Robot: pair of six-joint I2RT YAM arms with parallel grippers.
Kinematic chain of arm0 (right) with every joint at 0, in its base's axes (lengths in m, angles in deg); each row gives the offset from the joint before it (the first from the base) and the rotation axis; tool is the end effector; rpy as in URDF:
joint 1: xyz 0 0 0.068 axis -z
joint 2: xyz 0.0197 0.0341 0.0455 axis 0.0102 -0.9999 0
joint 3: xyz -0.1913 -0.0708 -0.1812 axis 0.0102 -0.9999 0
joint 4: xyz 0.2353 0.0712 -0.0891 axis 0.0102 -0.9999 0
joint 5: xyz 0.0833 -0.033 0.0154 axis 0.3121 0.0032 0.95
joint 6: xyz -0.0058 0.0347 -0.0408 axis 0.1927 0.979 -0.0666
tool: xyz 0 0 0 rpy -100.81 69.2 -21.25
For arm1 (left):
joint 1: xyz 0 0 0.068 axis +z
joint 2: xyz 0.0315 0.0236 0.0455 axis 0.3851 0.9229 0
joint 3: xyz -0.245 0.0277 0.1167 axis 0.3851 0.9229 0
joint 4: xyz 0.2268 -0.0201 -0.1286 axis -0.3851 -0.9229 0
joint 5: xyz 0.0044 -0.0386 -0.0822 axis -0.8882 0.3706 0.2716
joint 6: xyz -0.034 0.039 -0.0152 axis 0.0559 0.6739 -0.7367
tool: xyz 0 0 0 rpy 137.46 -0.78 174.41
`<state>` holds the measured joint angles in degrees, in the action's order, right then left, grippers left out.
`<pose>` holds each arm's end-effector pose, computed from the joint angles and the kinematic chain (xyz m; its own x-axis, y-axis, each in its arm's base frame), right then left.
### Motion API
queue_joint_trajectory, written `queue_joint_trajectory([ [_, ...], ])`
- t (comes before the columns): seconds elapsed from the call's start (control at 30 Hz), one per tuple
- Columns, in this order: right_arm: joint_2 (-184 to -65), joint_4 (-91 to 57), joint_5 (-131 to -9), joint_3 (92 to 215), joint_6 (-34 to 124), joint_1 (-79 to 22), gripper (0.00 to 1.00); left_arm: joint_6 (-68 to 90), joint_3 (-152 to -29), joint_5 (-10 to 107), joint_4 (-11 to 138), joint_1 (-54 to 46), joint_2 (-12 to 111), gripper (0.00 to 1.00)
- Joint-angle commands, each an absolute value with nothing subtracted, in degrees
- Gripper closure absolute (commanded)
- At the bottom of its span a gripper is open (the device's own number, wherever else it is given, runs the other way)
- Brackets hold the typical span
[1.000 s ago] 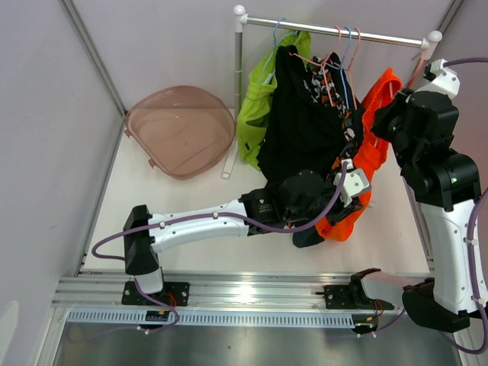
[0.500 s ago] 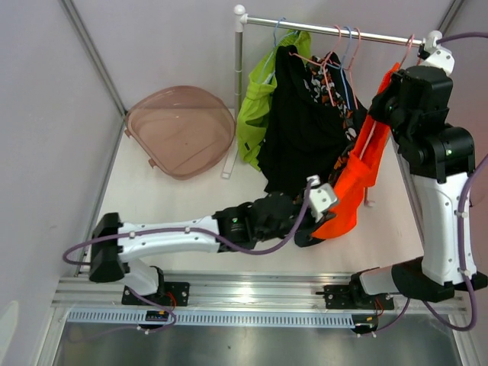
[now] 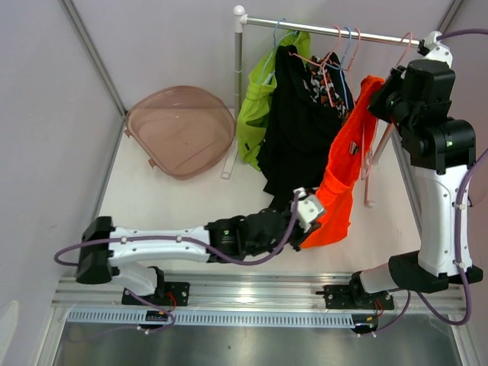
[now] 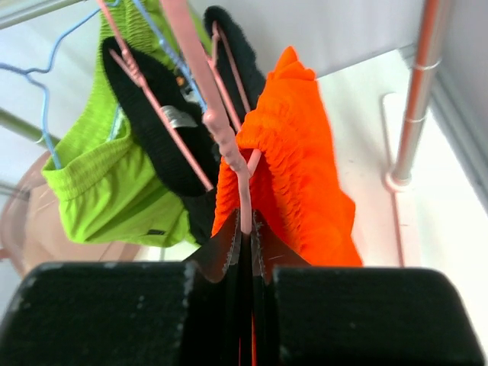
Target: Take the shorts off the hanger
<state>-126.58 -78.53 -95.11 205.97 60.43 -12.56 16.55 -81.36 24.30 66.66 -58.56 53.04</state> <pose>0.2196 0.0404 0.5592 -0.2454 0.3124 -0.9177 0.1663 0.9462 0.2777 0.0599 -0.3239 0.3424 -0.1233 0.1411 -0.9823 0.9025 0.4276 -0.0519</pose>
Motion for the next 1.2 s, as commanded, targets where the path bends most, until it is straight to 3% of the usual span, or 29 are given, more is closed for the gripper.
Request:
queue_joint_trajectory([
  [0.0, -121.0, -75.5, -89.7, 202.9, 65.1, -12.7, 1.0, 17.8, -92.0, 18.5, 63.3, -57.1, 59.9, 1.0],
  [0.17, -108.5, -76.6, -83.3, 190.9, 69.6, -16.2, 1.0, 18.2, -119.2, 17.8, 52.1, -50.0, 74.5, 1.0],
  [0.37, -112.3, -89.8, -73.8, 206.9, 68.1, -16.3, 1.0, 21.8, -140.1, 12.7, 39.1, -43.9, 78.0, 1.0],
  [0.5, -116.1, -93.1, -74.9, 217.0, 66.6, -16.3, 1.0, 21.7, -143.7, 11.7, 32.2, -38.5, 72.5, 1.0],
  [0.73, -115.9, -84.8, -80.1, 204.2, 65.2, -16.1, 1.0, 22.4, -147.3, 13.6, 26.7, -24.2, 60.1, 1.0],
  [0.9, -117.2, -80.5, -80.4, 201.2, 64.3, -14.9, 1.0, 22.4, -160.2, 20.7, 20.4, -8.2, 65.4, 1.0],
  [1.17, -117.9, -77.4, -79.0, 195.5, 62.3, -12.8, 1.0, 18.1, -164.7, 25.0, 31.5, 8.9, 75.0, 1.0],
])
